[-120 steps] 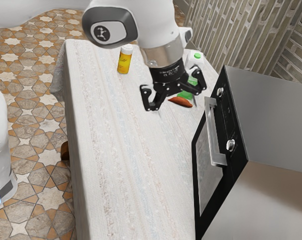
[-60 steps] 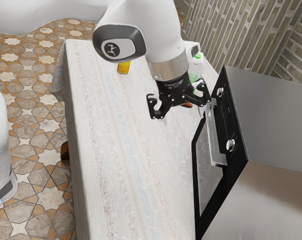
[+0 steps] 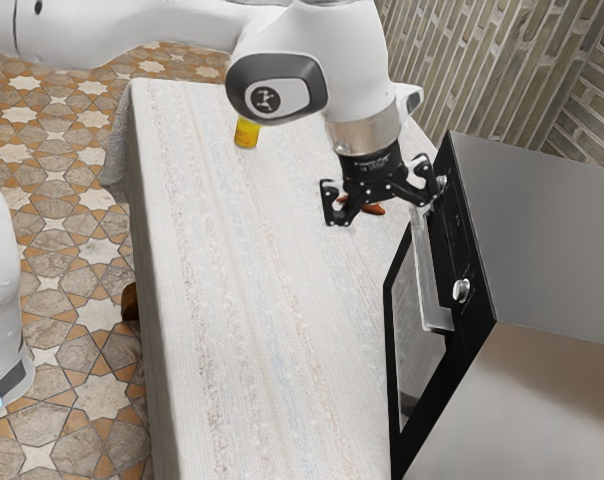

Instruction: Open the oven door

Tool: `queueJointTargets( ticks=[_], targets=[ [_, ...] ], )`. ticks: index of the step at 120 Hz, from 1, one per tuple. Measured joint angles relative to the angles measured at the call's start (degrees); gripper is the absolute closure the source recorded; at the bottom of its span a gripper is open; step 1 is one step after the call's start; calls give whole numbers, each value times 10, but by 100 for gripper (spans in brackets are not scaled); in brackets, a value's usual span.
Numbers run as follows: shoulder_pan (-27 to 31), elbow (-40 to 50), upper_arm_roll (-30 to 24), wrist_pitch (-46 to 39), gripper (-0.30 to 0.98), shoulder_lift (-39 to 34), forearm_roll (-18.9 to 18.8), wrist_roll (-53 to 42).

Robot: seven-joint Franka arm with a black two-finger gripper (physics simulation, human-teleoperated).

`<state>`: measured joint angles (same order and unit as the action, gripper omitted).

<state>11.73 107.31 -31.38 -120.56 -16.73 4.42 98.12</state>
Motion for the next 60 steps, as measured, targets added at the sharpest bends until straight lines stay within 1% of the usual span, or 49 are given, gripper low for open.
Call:
queueJointTargets(
  ticks=[60],
  targets=[
    [6, -7, 0, -31, 0, 41, 1, -52]
  ],
)
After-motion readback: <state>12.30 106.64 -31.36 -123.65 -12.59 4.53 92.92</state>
